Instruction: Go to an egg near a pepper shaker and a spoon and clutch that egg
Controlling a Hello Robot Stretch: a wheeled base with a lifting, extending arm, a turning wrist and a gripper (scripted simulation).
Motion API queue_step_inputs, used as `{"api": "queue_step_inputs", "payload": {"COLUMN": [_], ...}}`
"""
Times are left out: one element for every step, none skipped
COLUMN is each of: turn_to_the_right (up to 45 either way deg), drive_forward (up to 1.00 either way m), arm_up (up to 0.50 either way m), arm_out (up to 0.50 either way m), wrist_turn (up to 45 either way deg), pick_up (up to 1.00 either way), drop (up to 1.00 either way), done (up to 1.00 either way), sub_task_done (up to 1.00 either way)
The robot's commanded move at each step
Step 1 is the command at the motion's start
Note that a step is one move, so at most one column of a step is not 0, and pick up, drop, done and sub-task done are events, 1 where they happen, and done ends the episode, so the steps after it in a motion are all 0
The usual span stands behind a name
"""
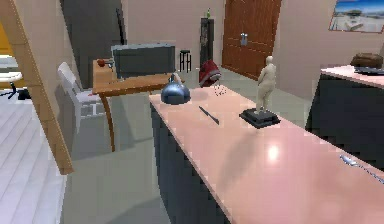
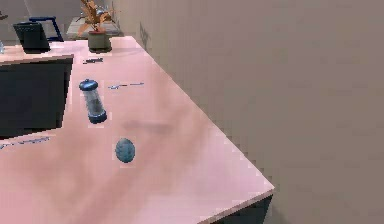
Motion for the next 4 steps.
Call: {"api": "queue_step_inputs", "payload": {"turn_to_the_right": [-15.0,0.0,0.0,0.0], "drive_forward": [0.0,0.0,0.0,0.0], "arm_up": [0.0,0.5,0.38,0.0], "arm_out": [0.0,0.0,0.0,0.22], "wrist_turn": [0.0,0.0,0.0,0.0], "pick_up": [0.0,0.0,0.0,0.0], "drop": [0.0,0.0,0.0,0.0], "done": [0.0,0.0,0.0,0.0], "sub_task_done": [0.0,0.0,0.0,0.0]}}
